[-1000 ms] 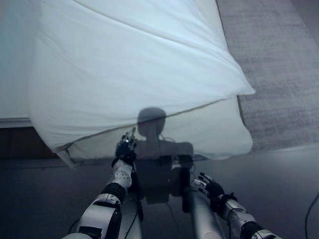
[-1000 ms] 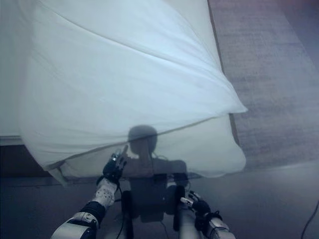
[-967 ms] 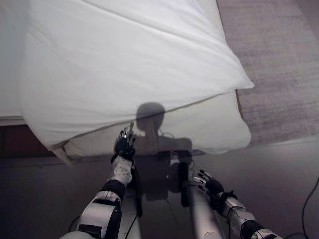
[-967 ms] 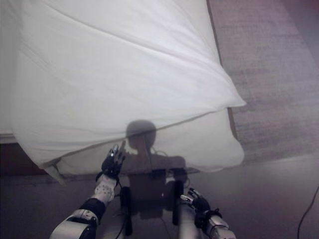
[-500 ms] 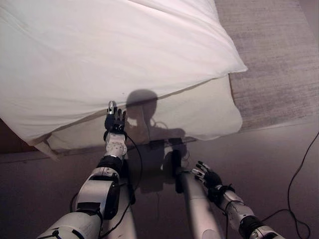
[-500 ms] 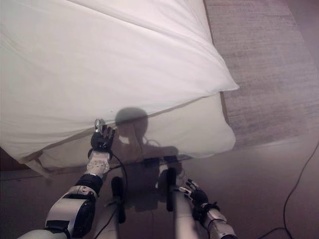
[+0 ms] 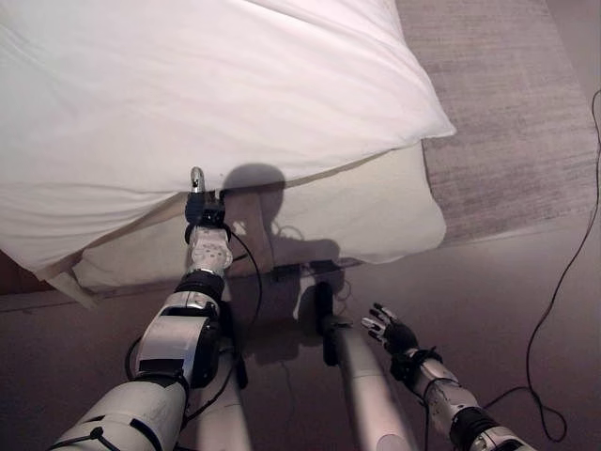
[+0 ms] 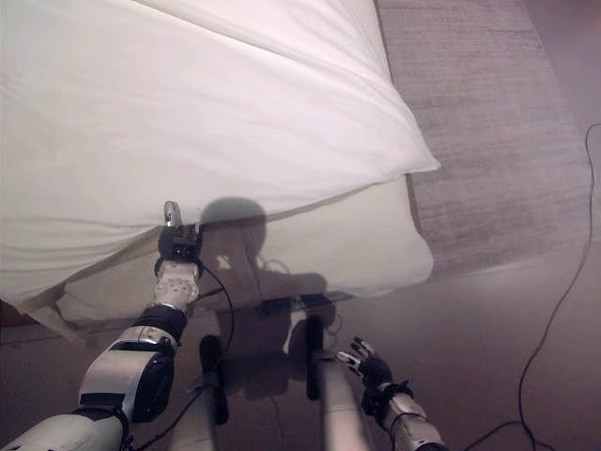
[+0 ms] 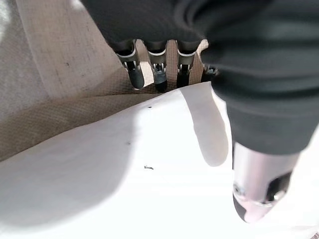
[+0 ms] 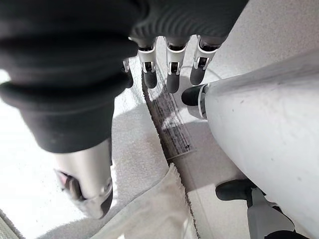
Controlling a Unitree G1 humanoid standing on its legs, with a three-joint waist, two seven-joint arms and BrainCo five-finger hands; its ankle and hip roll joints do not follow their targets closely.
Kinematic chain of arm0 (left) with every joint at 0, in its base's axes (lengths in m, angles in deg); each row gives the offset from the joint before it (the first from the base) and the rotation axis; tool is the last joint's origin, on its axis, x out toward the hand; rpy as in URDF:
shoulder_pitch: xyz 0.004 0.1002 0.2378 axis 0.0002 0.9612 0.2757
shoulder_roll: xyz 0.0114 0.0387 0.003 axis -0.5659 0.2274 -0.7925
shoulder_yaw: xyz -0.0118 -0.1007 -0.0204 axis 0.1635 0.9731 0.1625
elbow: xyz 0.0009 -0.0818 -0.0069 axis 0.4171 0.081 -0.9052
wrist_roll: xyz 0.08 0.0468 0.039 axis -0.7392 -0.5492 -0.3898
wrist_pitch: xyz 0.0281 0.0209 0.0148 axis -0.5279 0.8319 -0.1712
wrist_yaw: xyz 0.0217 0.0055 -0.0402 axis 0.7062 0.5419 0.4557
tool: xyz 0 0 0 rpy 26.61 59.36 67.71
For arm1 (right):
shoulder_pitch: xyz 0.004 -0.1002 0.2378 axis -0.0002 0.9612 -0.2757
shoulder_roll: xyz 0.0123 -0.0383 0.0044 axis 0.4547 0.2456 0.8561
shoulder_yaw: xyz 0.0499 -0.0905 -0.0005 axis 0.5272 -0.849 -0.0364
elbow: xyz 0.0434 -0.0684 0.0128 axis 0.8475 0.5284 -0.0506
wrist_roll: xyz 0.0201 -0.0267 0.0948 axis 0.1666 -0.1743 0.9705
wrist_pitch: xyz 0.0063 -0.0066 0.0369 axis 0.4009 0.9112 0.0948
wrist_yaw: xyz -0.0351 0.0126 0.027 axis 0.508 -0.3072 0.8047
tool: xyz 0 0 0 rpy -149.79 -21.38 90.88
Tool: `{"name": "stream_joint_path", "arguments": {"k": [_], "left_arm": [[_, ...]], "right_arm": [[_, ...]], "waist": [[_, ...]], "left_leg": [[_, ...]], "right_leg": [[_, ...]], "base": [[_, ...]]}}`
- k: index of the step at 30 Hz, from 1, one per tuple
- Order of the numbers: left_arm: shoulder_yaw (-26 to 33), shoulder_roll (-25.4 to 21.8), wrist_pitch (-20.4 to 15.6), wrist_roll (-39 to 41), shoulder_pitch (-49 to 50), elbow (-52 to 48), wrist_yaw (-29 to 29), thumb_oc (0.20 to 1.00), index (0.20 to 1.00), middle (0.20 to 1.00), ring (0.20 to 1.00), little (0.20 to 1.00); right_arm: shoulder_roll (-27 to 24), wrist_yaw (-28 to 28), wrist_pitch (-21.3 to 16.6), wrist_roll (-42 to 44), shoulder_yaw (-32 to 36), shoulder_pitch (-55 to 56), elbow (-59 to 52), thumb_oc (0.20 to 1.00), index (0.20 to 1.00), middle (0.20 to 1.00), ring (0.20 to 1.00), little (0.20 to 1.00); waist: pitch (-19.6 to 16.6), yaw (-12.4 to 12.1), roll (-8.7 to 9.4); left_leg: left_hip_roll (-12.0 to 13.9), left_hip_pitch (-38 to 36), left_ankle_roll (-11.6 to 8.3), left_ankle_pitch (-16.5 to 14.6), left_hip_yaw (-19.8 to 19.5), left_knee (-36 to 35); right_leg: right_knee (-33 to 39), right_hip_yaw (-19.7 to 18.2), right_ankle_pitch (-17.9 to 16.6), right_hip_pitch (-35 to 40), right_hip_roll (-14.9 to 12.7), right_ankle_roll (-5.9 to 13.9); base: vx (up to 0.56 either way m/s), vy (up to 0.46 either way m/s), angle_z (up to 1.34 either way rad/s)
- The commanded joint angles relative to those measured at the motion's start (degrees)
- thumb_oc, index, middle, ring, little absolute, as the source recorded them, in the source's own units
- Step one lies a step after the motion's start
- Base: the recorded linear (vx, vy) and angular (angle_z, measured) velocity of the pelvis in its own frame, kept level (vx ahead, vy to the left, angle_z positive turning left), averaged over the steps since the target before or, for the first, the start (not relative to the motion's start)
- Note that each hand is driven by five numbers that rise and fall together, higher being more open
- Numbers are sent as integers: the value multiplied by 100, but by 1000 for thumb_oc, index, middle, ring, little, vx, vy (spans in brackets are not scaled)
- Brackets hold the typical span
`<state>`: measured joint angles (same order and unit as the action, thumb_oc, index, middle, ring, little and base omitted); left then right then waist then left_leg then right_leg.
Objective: Make the bed
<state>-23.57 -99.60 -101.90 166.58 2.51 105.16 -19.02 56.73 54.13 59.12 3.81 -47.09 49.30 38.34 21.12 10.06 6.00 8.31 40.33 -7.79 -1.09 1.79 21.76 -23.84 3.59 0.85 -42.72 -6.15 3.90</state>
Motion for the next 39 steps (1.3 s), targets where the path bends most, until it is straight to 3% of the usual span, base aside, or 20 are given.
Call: {"name": "stream_joint_path", "arguments": {"k": [1,3,16,25,29,35,39], "left_arm": [[-92,-211,-312,-48,-641,170,-34,514,514,514,514,514],[-137,-189,-363,-118,-674,137,29,200,200,200,200,200],[-477,493,-778,-119,-429,-1173,269,200,200,200,200,200],[-1035,963,-1072,22,151,-3001,-33,200,200,200,200,200],[-1411,1228,-1085,49,513,-4022,-173,200,200,200,200,200],[-1676,1194,-1094,-97,960,-5100,-155,200,200,200,200,200],[-1703,1061,-1103,-234,1362,-5748,-66,200,200,200,200,200]], "right_arm": [[-188,7,-155,204,-266,311,-176,1000,1000,1000,1000,1000],[-184,17,-165,216,-282,295,-198,1000,1000,1000,1000,1000],[1,-138,-310,1121,-449,-130,-1250,1000,1000,1000,1000,1000],[530,-130,-432,2275,-512,-1180,-1248,1000,1000,1000,1000,1000],[930,-217,-333,3359,-466,-1677,-1074,1000,1000,1000,1000,1000],[1149,-226,-136,4510,-210,-2187,-1014,1000,1000,1000,1000,1000],[1221,-189,-222,4982,-29,-2362,-1327,1000,1000,1000,1000,1000]], "waist": [[-392,103,-270],[-369,89,-273],[-203,-88,-385],[-28,-387,-521],[122,-577,-592],[248,-795,-676],[297,-926,-723]], "left_leg": [[-177,243,153,-99,58,151],[-209,256,165,-93,65,149],[-325,155,178,80,0,-158],[-441,-9,220,181,-67,-362],[-521,-182,257,211,-170,-525],[-610,-270,284,275,-275,-649],[-659,-289,324,258,-357,-642]], "right_leg": [[240,-66,-8,-38,67,282],[250,-74,-27,-43,50,284],[481,-49,-115,99,34,286],[606,-3,-155,313,-18,296],[687,79,-113,516,-40,297],[697,189,-85,643,-97,290],[656,259,-43,687,-127,284]], "base": [[3,33,-4],[9,14,-6],[3,4,-1],[6,5,8],[17,-7,11],[15,-13,15],[18,-8,11]]}}
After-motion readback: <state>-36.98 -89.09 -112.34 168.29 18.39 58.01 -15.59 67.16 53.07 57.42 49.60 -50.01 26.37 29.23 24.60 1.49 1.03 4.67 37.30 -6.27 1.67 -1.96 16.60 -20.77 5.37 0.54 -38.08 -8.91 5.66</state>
